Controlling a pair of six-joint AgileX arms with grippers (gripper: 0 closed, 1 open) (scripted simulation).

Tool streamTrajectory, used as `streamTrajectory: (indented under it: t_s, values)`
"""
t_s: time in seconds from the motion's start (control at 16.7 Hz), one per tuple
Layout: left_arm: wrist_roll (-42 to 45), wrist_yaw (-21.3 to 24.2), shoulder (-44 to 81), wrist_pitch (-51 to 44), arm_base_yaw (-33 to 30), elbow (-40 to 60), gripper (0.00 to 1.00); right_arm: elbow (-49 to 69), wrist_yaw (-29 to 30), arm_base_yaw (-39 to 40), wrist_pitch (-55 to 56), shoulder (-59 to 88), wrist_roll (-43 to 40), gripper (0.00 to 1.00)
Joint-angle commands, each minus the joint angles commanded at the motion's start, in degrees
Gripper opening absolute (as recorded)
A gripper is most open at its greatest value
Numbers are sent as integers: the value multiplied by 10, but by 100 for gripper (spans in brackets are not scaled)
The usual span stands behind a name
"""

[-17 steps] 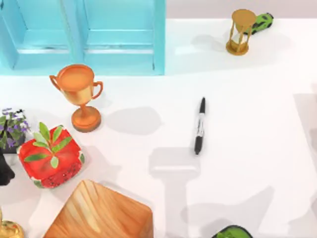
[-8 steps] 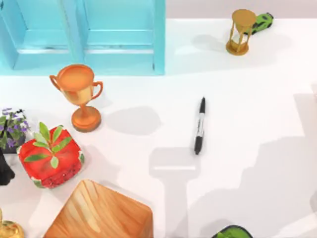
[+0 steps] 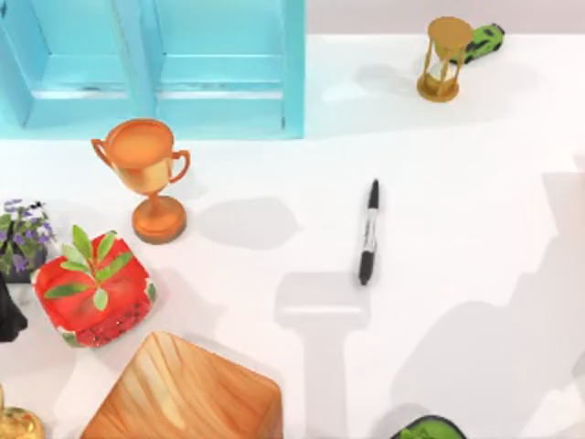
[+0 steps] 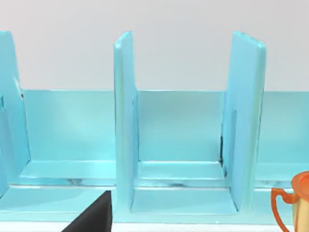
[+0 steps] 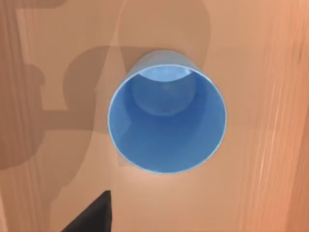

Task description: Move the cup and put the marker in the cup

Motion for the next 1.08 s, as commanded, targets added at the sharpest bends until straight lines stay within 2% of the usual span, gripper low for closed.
streamTrajectory:
  t_s: [0.3, 0.72, 1.02, 1.08]
  values:
    - [0, 0, 0, 0, 0, 0, 100, -23, 0, 2, 24, 4, 2, 100]
    - [0, 0, 0, 0, 0, 0, 100, -154, 0, 4, 199, 41, 4, 100]
    - [0, 0, 0, 0, 0, 0, 100, -169, 0, 2, 215, 46, 3, 100]
    - [0, 0, 0, 0, 0, 0, 100, -169, 0, 2, 215, 46, 3, 92]
